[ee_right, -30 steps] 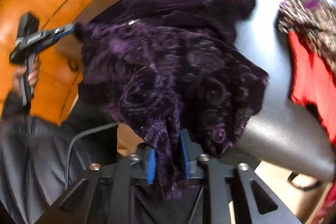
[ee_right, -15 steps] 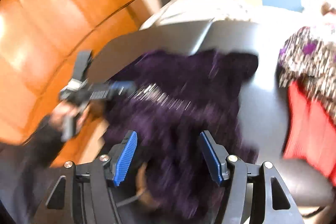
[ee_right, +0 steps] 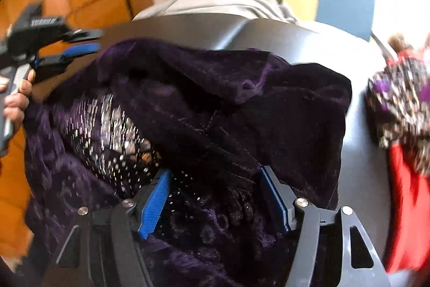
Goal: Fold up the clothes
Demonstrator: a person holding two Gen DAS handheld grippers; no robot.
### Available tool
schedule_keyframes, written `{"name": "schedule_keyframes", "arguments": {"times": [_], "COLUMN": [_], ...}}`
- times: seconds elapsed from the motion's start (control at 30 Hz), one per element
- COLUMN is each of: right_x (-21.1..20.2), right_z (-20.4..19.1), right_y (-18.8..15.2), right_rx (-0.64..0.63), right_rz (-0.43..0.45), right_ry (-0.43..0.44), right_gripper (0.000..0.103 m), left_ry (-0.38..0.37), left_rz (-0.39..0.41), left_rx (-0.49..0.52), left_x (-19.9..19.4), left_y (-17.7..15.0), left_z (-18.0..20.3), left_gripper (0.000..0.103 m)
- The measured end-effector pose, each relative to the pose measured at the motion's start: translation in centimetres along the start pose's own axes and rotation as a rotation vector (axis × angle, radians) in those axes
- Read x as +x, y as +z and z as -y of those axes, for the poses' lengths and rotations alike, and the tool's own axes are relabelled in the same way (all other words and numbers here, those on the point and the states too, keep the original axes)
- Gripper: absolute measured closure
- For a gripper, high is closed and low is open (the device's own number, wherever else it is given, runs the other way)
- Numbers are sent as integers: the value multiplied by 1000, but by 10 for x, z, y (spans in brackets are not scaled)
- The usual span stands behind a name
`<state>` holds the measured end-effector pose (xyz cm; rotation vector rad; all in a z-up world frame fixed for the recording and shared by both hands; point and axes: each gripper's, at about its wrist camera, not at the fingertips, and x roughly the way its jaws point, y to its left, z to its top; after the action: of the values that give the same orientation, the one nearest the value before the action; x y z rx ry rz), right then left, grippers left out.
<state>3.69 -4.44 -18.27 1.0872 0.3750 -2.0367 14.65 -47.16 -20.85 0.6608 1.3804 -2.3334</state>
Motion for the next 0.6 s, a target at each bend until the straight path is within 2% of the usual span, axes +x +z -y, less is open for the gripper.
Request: {"name": "schedule_keyframes", "arguments": {"times": [0.1, 0.13, 0.17, 0.2, 0.3, 0.4, 0.6], "right_x": [-4, -4, -5, -5, -6, -3, -4], "right_z": [14, 13, 12, 11, 7, -11, -9], "right_y": [-2, -5, -7, -10, -18, -19, -26], "right_rx": [44, 32, 17, 2, -42, -128, -93], "right_rz": [18, 30, 43, 57, 96, 60, 103], "right_ry": [45, 49, 53, 57, 69, -3, 47], "right_gripper": [35, 34, 31, 24, 4, 0, 0], "left_ry": [216, 212, 176, 167, 87, 50, -22], "left_rz": [108, 125, 129, 115, -83, -236, -537], "left_rx": [-123, -119, -70, 1, 392, 408, 407], "left_x": [-37, -49, -58, -61, -52, -25, 31], "left_y": [21, 22, 19, 14, -23, -56, -120], "left_z": [-38, -42, -38, -28, 30, 41, 60], "left_gripper": [81, 81, 80, 79, 76, 75, 72]}}
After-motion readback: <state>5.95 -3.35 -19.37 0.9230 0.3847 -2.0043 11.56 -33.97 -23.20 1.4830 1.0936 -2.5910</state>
